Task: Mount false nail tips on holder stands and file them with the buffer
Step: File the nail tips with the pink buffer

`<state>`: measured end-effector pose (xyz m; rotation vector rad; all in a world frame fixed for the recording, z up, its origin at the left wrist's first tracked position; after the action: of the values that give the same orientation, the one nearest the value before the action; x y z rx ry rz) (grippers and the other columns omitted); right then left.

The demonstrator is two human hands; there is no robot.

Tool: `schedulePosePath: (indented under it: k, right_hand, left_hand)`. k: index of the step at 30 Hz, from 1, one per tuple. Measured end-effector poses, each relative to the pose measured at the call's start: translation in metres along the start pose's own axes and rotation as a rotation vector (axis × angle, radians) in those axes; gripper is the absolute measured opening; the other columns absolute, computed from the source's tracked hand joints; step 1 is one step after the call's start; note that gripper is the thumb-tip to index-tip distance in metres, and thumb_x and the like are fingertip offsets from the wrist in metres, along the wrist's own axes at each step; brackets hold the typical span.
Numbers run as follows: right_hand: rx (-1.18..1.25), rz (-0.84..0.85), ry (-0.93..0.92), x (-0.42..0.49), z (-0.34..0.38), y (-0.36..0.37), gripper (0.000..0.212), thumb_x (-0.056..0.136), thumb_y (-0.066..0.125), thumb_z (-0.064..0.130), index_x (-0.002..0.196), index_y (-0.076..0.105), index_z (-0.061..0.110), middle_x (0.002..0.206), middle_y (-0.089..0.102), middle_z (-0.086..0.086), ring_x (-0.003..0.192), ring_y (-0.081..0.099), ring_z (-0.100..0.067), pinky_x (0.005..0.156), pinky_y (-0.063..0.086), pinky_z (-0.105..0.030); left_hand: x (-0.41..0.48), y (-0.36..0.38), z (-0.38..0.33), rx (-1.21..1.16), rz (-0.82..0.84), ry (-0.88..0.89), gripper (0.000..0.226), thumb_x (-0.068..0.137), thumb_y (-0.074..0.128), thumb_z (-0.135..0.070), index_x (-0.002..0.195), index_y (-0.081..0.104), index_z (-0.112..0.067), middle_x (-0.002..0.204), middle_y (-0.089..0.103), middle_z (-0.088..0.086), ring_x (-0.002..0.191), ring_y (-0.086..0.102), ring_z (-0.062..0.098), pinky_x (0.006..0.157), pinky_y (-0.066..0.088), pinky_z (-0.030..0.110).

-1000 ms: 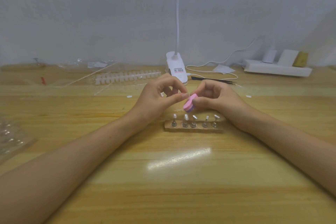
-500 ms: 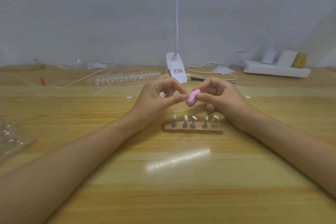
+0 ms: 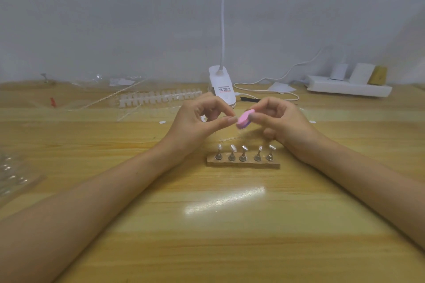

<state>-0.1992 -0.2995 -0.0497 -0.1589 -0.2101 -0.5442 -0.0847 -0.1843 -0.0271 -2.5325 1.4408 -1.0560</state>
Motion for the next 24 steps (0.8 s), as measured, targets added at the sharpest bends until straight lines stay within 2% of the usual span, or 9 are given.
schedulePosePath:
  k: [4,6,8,10,11,14,18,21,24]
  right_hand:
    - [-0.061,0.088,0.009,0.0,-0.002,0.007,0.012,0.082,0.077,0.02,0.086,0.068,0.015,0.091,0.078,-0.01,0.08,0.073,-0.015,0.054,0.048,-0.016]
    - [-0.032,0.026,-0.006,0.0,-0.002,0.002,0.011,0.083,0.077,0.021,0.087,0.069,0.015,0.095,0.077,-0.013,0.083,0.073,-0.022,0.063,0.056,-0.03]
    - [0.002,-0.057,0.015,0.001,-0.003,-0.007,0.026,0.076,0.077,0.029,0.091,0.066,0.01,0.099,0.076,-0.016,0.088,0.068,-0.032,0.069,0.055,-0.043]
    - [-0.054,0.002,0.022,0.001,-0.001,-0.001,0.024,0.077,0.076,0.029,0.089,0.065,0.012,0.095,0.078,-0.012,0.082,0.069,-0.021,0.054,0.046,-0.023]
    - [-0.084,0.018,0.014,0.001,-0.001,0.001,0.024,0.077,0.076,0.03,0.089,0.065,0.012,0.095,0.078,-0.012,0.081,0.07,-0.021,0.053,0.042,-0.021]
    - [-0.03,-0.069,0.025,0.002,-0.005,-0.007,0.037,0.071,0.077,0.034,0.094,0.064,0.008,0.107,0.073,-0.022,0.095,0.069,-0.039,0.07,0.051,-0.043]
    - [-0.082,0.021,0.02,0.001,-0.003,0.002,0.025,0.073,0.076,0.034,0.086,0.066,0.015,0.091,0.077,-0.007,0.068,0.063,-0.008,0.053,0.042,-0.021]
    - [-0.009,-0.064,0.029,0.002,-0.005,-0.009,0.026,0.071,0.076,0.033,0.087,0.066,0.014,0.088,0.077,-0.004,0.07,0.064,-0.009,0.057,0.043,-0.023]
    - [-0.087,0.088,0.004,0.0,-0.005,0.008,0.018,0.078,0.077,0.029,0.087,0.068,0.016,0.091,0.078,-0.008,0.081,0.074,-0.015,0.058,0.049,-0.022]
  left_hand:
    - [0.0,-0.001,0.0,0.006,-0.01,0.004,0.008,0.082,0.078,-0.02,0.079,0.071,-0.017,0.073,0.044,0.022,0.066,0.041,0.009,0.069,0.035,0.024]
    - [0.0,0.0,0.0,0.008,-0.002,0.001,0.008,0.082,0.078,-0.02,0.079,0.071,-0.016,0.075,0.045,0.024,0.066,0.041,0.01,0.07,0.036,0.024]
    - [0.0,0.0,0.002,0.002,-0.002,-0.007,0.009,0.082,0.078,-0.022,0.08,0.072,-0.015,0.075,0.045,0.024,0.067,0.041,0.009,0.071,0.036,0.023]
    - [0.0,0.0,0.001,0.004,0.001,0.001,0.008,0.082,0.078,-0.021,0.079,0.071,-0.017,0.074,0.045,0.022,0.066,0.041,0.009,0.069,0.036,0.022]
    - [0.0,0.0,0.0,0.006,0.004,0.003,0.008,0.082,0.078,-0.02,0.079,0.071,-0.017,0.073,0.045,0.022,0.066,0.041,0.009,0.069,0.036,0.022]
    - [0.0,0.0,0.001,0.003,-0.002,-0.008,0.008,0.082,0.078,-0.021,0.08,0.071,-0.016,0.075,0.044,0.023,0.067,0.041,0.01,0.07,0.036,0.022]
    - [0.0,0.0,0.001,0.003,0.0,-0.008,0.009,0.082,0.077,-0.021,0.079,0.071,-0.016,0.076,0.046,0.024,0.067,0.042,0.011,0.07,0.036,0.024]
    - [0.0,0.001,0.0,0.006,0.009,-0.009,0.008,0.082,0.077,-0.022,0.08,0.071,-0.017,0.075,0.044,0.023,0.067,0.042,0.011,0.07,0.036,0.023]
    - [-0.001,0.001,0.0,-0.001,0.015,-0.009,0.01,0.082,0.077,-0.02,0.08,0.071,-0.013,0.073,0.048,0.018,0.067,0.041,0.013,0.07,0.037,0.024]
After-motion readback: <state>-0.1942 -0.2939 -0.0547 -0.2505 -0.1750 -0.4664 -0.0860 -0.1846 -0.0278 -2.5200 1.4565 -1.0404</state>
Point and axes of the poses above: each hand's wrist, its own x-axis towards the middle knuckle, its own y-axis out of the palm, z = x × y, the point moved 8 cm from there along x, towards the middle knuckle
